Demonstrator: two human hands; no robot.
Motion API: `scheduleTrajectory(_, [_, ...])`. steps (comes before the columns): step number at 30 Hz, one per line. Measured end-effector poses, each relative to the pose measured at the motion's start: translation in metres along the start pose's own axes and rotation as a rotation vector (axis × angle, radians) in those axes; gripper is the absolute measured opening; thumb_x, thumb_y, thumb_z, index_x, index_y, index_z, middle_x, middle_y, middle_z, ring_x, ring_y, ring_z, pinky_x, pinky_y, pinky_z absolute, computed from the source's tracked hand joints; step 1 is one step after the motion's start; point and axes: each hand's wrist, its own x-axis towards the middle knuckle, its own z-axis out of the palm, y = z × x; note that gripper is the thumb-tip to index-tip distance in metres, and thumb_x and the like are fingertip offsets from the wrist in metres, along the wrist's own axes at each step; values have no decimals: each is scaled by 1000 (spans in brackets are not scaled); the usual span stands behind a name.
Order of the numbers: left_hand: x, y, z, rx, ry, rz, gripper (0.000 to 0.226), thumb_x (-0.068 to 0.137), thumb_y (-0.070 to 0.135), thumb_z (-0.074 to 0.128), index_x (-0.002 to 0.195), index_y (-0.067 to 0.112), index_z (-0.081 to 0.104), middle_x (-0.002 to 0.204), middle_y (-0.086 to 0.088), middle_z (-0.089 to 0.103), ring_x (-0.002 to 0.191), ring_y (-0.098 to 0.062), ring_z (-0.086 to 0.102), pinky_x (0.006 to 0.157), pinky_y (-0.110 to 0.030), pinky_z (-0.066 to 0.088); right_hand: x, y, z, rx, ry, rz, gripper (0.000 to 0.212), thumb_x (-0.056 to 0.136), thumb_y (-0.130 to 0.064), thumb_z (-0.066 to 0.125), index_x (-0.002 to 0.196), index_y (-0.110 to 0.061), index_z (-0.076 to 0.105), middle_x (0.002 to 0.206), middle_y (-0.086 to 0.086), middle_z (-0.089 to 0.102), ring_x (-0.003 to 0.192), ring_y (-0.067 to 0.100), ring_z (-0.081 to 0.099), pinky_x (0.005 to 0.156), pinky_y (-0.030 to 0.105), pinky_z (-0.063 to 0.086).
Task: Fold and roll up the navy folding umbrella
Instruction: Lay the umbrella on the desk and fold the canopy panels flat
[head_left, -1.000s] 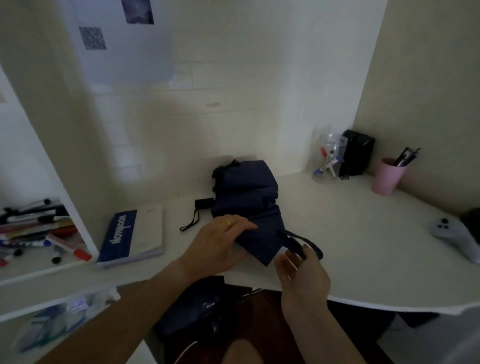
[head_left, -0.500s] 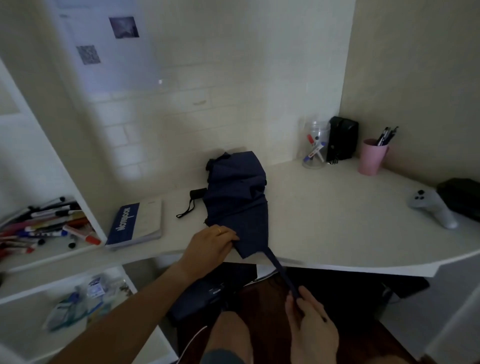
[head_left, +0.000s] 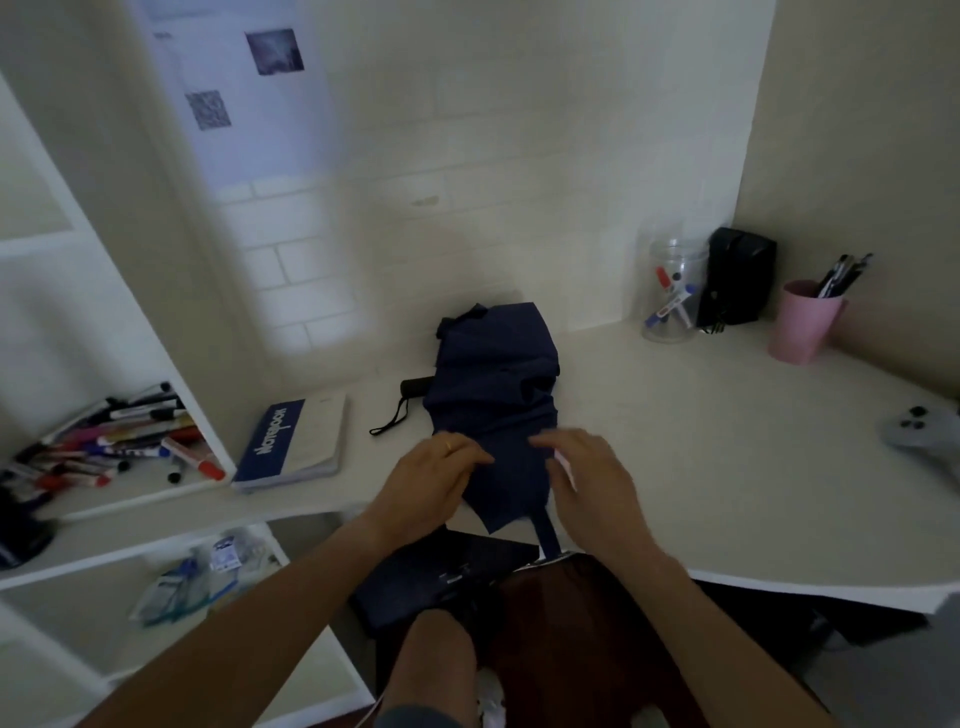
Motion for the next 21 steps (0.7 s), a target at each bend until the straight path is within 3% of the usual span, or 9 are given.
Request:
scheduleTrajectory(3, [17,-9,9,75,-48,-62,38,103,33,50,138,21,60,144,-2,57,129,-20,54,107,-38,47,43,14,30,-242,-363,-99,54,104,-36,44,155,-23,33,164,1,28,151,22,23,120,32,21])
scheduleTrajectory(5, [15,-18,14,122,-269,-112,64,101,60,36,155,27,38,163,-2,35,149,-23,33,121,-41,31,44,21,38,-396,-563,-96,74,100,-61,30,161,-23,11,169,0,6,155,20,5,125,36,8])
scheduleTrajectory(7, [5,-31,19,143,-488,-177,77,95,75,23,161,37,12,171,4,9,157,-18,10,127,-41,13,31,26,39,-485,-715,-70,93,86,-78,12,161,-23,3,169,-3,-3,155,16,-3,125,36,1])
scheduleTrajectory(9, [-4,-39,22,112,-568,-187,75,94,79,21,159,46,0,170,9,-5,157,-14,-4,127,-41,3,22,29,35,-451,-709,-73,97,82,-82,13,160,-24,15,168,-4,8,155,16,7,126,36,7])
scheduleTrajectory(11, [-8,-45,21,87,-569,-166,71,94,80,21,156,53,-4,170,12,-10,156,-12,-9,127,-40,0,26,28,34,-363,-523,-138,83,88,-78,27,149,-25,45,157,-3,40,143,20,37,119,40,30])
scheduleTrajectory(13, [-7,-50,18,70,-571,-143,70,94,81,20,154,57,-4,169,11,-11,155,-12,-11,127,-42,-1,40,26,38,-313,-376,-203,71,93,-72,29,140,-27,56,144,-2,55,131,20,50,112,40,40])
scheduleTrajectory(16, [-9,-56,15,64,-569,-125,66,92,82,18,150,63,-8,169,11,-15,155,-13,-15,127,-44,-5,52,30,44,-396,-570,-153,74,91,-75,17,157,-41,20,167,-6,16,154,18,13,125,35,14])
scheduleTrajectory(18, [-14,-62,11,41,-580,-115,64,91,83,18,147,67,-10,168,9,-18,155,-14,-18,126,-46,-8,48,40,42,-522,-726,-84,80,85,-80,7,157,-45,0,167,-12,-9,154,11,-8,126,33,1])
scheduleTrajectory(21, [-22,-76,7,4,-560,-118,65,89,86,18,145,70,-9,167,4,-21,155,-16,-19,126,-49,-6,43,41,30,-581,-731,-38,75,90,-77,14,157,-45,0,165,-14,-14,153,6,-11,123,27,-4])
